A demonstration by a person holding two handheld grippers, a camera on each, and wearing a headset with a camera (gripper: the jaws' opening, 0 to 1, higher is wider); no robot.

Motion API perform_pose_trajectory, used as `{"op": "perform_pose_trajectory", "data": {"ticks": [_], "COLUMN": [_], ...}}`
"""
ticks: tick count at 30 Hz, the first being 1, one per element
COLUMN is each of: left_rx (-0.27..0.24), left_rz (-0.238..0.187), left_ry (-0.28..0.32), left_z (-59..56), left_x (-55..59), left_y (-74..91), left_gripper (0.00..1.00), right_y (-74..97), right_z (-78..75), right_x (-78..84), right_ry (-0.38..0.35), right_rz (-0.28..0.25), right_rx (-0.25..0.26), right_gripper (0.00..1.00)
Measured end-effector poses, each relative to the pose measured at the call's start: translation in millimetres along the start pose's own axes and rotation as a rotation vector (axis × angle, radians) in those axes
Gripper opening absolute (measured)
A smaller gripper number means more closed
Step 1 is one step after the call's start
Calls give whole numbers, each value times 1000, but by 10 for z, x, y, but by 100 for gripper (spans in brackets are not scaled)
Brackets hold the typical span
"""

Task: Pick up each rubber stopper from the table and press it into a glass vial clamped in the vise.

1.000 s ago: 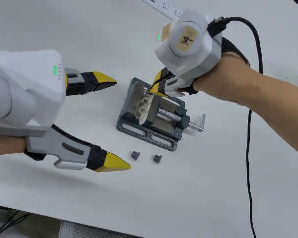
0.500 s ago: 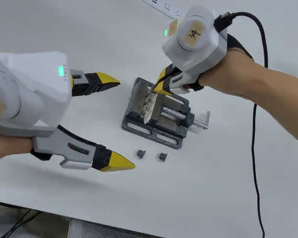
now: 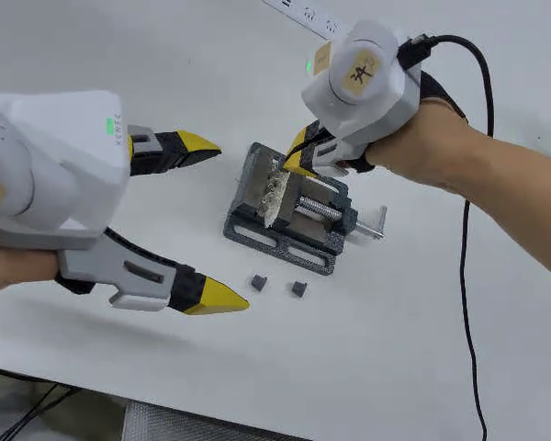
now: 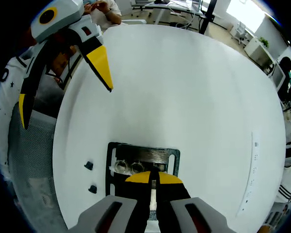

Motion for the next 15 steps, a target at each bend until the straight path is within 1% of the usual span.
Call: {"op": "perform_pose_trajectory", "data": {"ticks": [2, 5, 6, 7, 9, 10, 12, 15], "left_rx": [1, 1, 0, -2, -4, -4, -5, -4], "left_rz": [-2, -7, -7, -8, -11, -12, -12, -10], "left_ry": [0, 0, -1, 0, 0, -1, -5, -4], "left_z": [-5, -7, -5, 0, 6, 5, 6, -2], "left_x": [-7, -16, -17, -19, -27, -30, -32, -34], "left_y": [-3, 0, 2, 6, 11, 13, 16, 25], "left_gripper": [87, 87, 87, 87, 87, 87, 87, 87], "right_y": [-2, -2, -1, 12, 17, 21, 8, 13], "right_z": [9, 49, 53, 12, -6, -16, -15, -20], "right_x": [-15, -38, -38, -2, -9, -11, -23, -8], "right_ry": [3, 40, 40, 45, 51, 46, -5, 2], "right_rz": [18, 57, 55, 53, 40, 32, -3, -12], "right_rx": [-11, -5, -5, -4, -7, -14, -35, -38], "right_gripper": [0, 0, 0, 0, 0, 0, 0, 0]}}
Point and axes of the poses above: the centre of the closed fingertips' face, and the gripper's own axes: y roughly backward along the fingers, z roughly to its left, x roughly out of its underside, the point moved 2 cm from there along y, roughly backward along the fingers, and after that the axes turned 14 degrees about -x, right-handed, at the moved point
